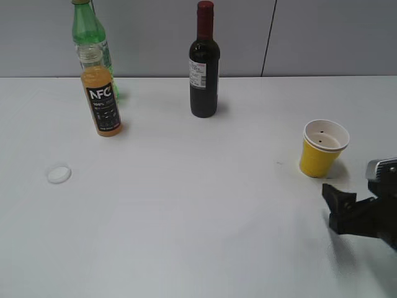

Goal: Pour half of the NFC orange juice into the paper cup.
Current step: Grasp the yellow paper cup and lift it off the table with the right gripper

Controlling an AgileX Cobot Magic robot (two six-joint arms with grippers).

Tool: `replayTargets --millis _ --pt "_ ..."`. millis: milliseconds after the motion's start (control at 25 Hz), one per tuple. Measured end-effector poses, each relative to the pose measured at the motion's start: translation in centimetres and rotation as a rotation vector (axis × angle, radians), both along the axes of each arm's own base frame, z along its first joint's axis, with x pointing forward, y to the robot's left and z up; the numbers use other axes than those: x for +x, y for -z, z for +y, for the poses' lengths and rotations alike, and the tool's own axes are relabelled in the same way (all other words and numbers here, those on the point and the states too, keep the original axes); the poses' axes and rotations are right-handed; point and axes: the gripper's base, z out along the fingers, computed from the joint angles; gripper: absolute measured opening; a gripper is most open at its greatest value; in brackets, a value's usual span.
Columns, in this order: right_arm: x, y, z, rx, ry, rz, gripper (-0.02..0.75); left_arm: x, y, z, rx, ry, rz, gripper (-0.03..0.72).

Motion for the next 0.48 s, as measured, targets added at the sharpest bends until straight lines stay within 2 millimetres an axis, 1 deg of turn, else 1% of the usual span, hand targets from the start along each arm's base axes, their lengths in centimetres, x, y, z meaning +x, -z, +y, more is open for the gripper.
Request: replayTargets --millis 80,200,280,480 --pt "0.2 1.6 0.4 0.004 -0.025 0.073 0.645 0.0 0.0 0.0 0.000 0.000 0.000 0.596" --pt "0.5 3.0 0.9 0.054 -0.034 0.142 0.645 0.0 0.0 0.0 0.000 0.000 0.000 0.592" --pt "0.8 3.3 1.0 0.074 -0.023 0.147 0.645 0.0 0.0 0.0 0.000 0.000 0.000 0.592" --pt "1.5 3.2 1.2 0.094 -0.011 0.124 0.653 0.0 0.0 0.0 0.000 0.000 0.000 0.592"
